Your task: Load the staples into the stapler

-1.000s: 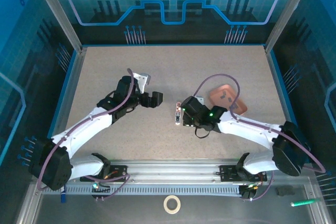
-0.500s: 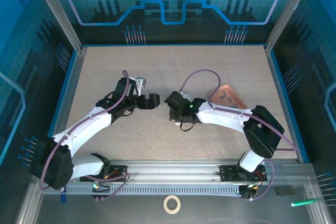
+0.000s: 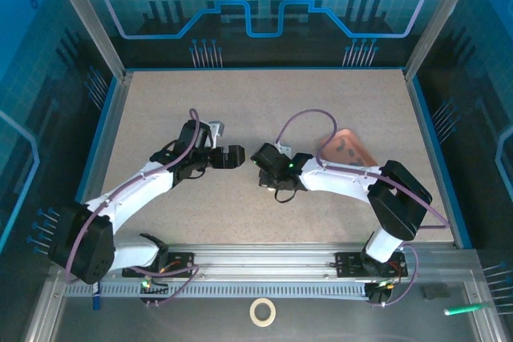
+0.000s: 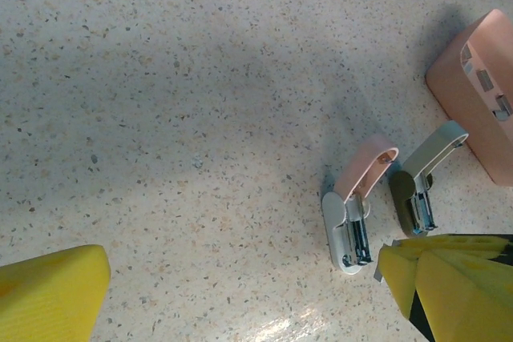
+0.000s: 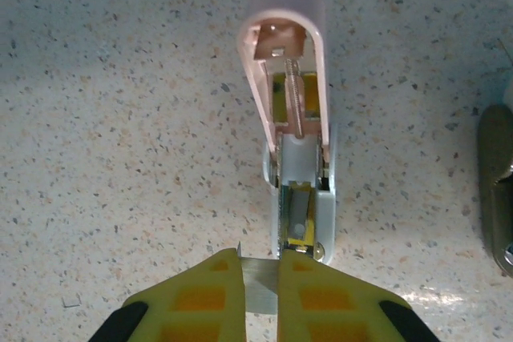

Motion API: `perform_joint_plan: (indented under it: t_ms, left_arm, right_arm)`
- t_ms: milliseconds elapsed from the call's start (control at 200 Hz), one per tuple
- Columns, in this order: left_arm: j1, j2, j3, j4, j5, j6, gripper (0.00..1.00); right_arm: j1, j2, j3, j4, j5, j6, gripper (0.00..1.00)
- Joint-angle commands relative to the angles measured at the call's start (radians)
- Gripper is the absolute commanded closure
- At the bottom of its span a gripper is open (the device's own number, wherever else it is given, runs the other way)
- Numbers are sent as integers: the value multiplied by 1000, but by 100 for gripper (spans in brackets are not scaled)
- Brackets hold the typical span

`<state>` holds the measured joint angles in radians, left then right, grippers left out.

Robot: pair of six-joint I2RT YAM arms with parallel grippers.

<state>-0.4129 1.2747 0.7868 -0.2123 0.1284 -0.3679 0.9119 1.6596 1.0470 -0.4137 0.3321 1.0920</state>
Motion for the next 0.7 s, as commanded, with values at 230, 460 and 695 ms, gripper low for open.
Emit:
perform_joint_plan:
  t_ms: [230, 460, 695]
  left_arm:
    - [8, 25, -9, 5, 8, -16, 1]
    - [1, 31, -24, -1, 31, -79, 1]
    - [1, 15, -81, 27, 1, -110, 1]
  right_arm:
    - [15, 11, 19, -14, 70, -12, 86]
    - [14, 29, 74, -74, 80, -61, 86]
    - [26, 72, 135, -155, 103, -76, 86]
